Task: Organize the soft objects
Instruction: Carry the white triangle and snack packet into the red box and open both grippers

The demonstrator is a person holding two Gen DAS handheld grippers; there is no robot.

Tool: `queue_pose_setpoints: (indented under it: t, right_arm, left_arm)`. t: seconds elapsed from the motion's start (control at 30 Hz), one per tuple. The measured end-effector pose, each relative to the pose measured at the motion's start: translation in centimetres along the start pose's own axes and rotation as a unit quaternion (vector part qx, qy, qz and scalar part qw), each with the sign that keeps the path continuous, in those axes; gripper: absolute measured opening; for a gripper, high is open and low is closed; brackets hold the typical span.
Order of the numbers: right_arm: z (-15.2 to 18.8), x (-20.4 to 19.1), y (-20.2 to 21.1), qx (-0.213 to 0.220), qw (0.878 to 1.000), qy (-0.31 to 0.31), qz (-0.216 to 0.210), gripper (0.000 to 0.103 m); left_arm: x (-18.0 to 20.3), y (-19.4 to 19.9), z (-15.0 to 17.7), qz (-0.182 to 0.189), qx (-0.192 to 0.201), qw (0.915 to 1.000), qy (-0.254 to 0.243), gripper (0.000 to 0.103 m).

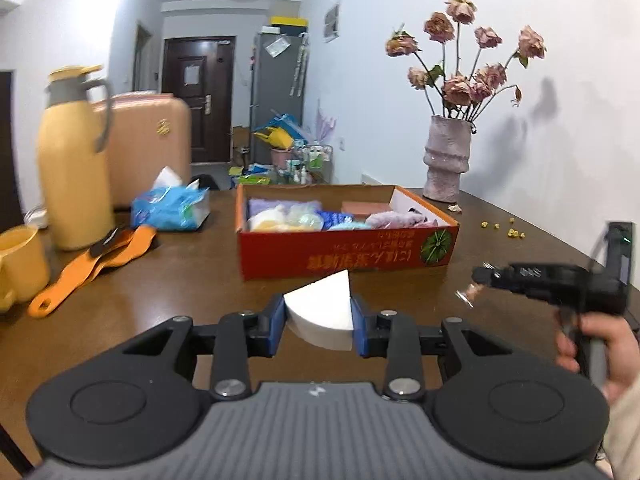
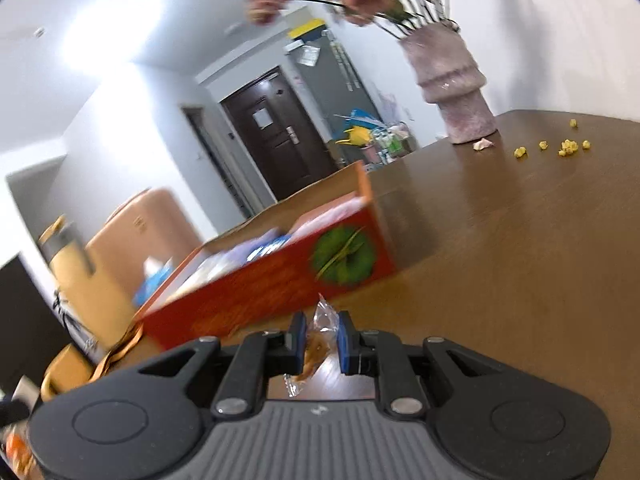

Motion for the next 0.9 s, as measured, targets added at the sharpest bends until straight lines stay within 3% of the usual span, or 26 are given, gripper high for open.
queue_pose_setpoints:
  t: [0.1,0.27,0.43,0.73,0.9]
  right_arm:
    - [2.5,-2.3,3.4,-0.003,1.000,-0.007,-0.017,0.015]
    - [5.5,-5.1,8.7,0.021,0.999,-0.014,-0.043,0.015]
    - [6.1,-6.7,11.2,0.023,0.998,0.008,-0.051,0.015]
    - [5.5,-6.8,10.5,0.024,0.997,0.020,-0.064,0.015]
    - [1.4,-7.2,6.9,0.014,0.997,0.056,-0.057,0.015]
  left_arm:
    - [-0.1,2.0,0.8,-0.010,-0.010,0.9999,-0.008,0.034]
    - [0.4,6.1,0.9,-0.010,0.027,0.9990,-0.033,0.035]
    - [0.6,7.8,0.7,-0.013,0.045,0.9982,-0.037,0.036]
    - [0.7,1.3,-0.3,0.003,-0.004,0.9997,-0.025,0.036]
    - [1.0,-3.8,-3.9,0.029,0.000,0.9994,-0.021,0.035]
Point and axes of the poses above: each gripper's, at about its wrist camera, not at the fingertips, and y roughly against the way its jaws point, x to its right, z to its underside, the point moved 3 cm from there along -y, roughly the way its jaws point, and after that the axes turned 2 degrees about -x, right-handed, at the moved point
